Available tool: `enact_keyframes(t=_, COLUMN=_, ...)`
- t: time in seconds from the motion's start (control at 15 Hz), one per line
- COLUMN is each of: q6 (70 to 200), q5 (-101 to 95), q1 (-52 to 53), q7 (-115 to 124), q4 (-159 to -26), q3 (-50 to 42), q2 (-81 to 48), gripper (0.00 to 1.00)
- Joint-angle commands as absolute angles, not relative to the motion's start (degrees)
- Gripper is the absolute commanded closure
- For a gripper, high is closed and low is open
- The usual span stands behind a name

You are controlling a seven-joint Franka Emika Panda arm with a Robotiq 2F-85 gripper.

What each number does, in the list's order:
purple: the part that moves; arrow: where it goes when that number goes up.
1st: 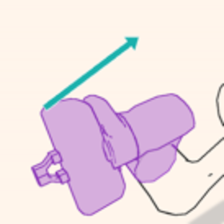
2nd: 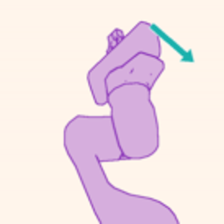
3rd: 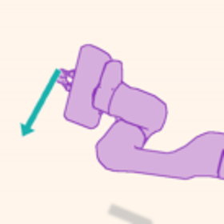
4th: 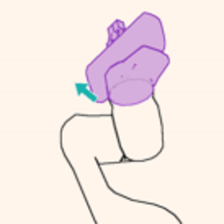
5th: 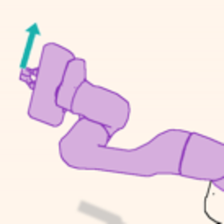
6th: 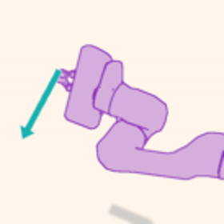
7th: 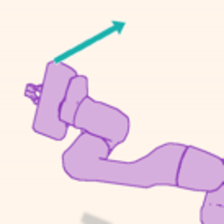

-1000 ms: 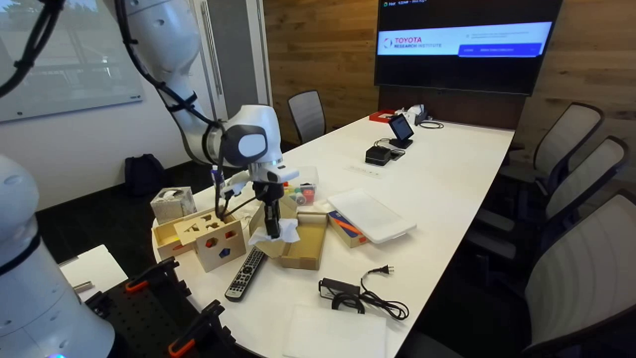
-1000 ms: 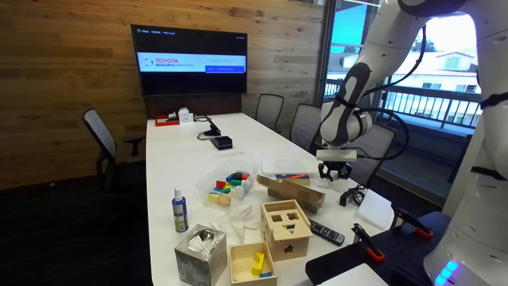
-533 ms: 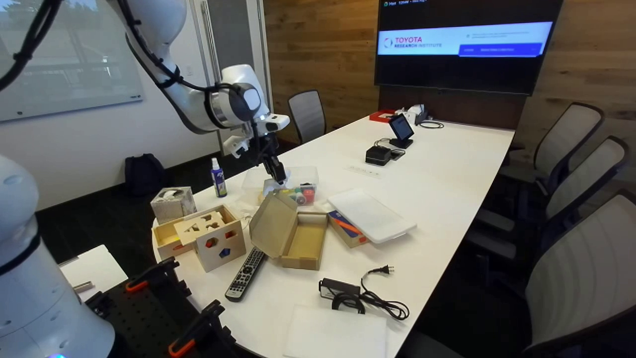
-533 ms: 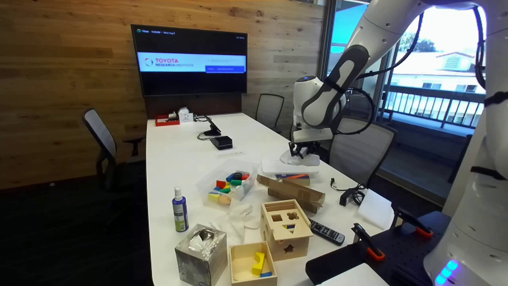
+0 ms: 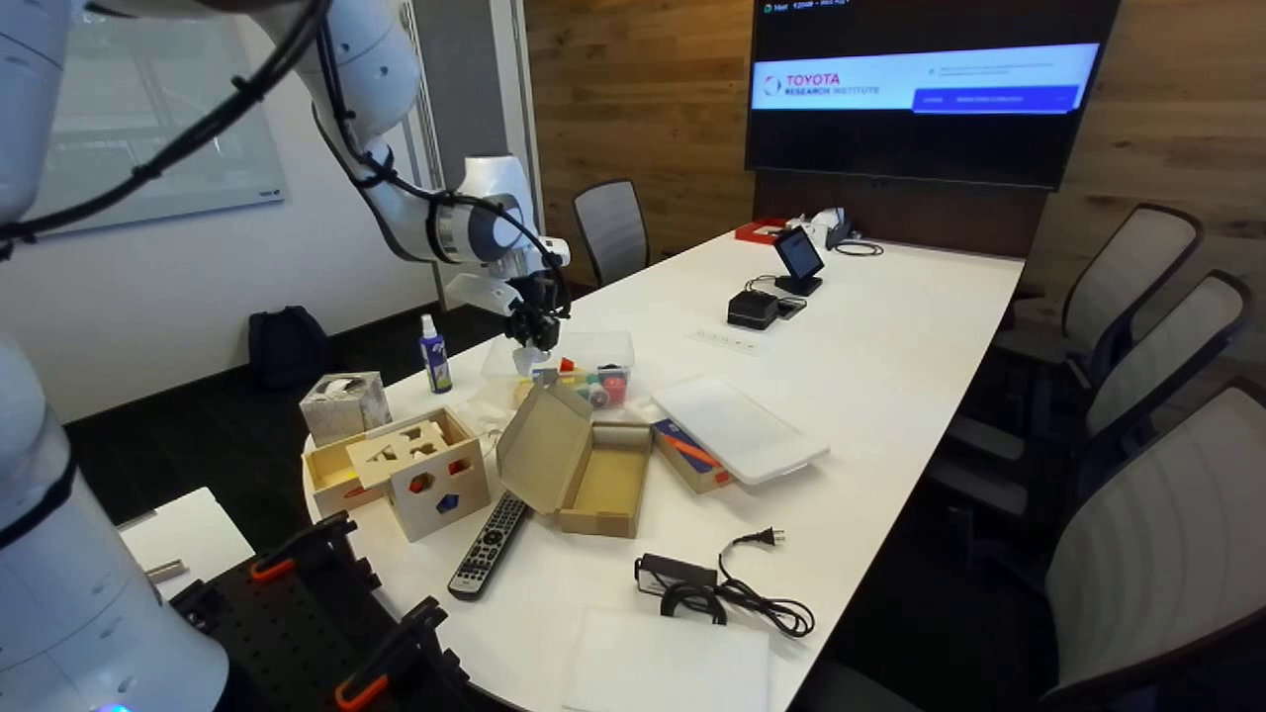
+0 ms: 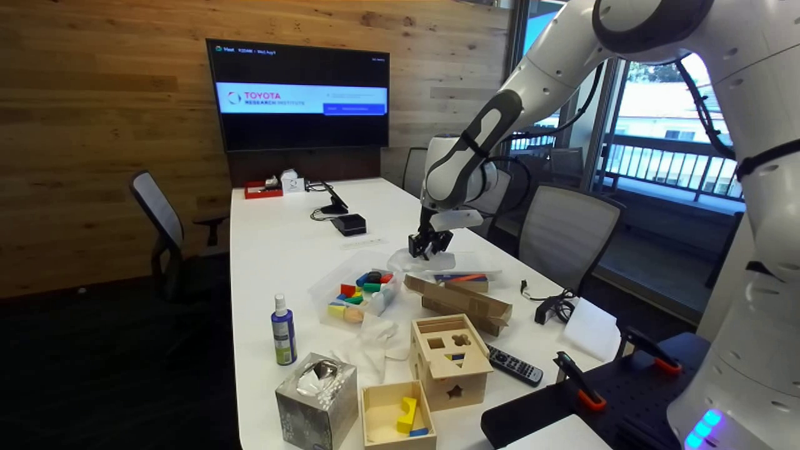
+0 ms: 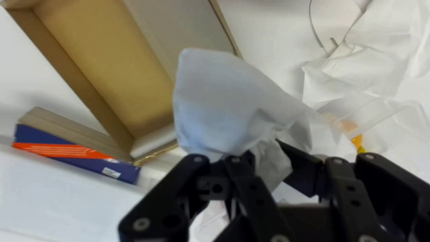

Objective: Use the tissue to wipe a spot on the right

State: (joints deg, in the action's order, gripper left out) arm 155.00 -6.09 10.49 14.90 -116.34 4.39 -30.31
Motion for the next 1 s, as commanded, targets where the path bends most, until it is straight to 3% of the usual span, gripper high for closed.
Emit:
enact_keyframes(t=0.0, q6=154.18, q5=-1.05, q1=6.32, q7=0.78, q4=-108.64, q3=10.76, q2=-38.42, gripper=0.98)
enact_keyframes(t=0.47, q6=147.32, q5=1.5, q1=0.31, q7=-21.64, q4=-100.23, q3=21.32, q2=-49.37, gripper=0.98)
enact_keyframes(t=0.93, q6=130.2, q5=0.42, q1=0.83, q7=-37.36, q4=-89.98, q3=24.57, q2=-59.31, gripper=0.98)
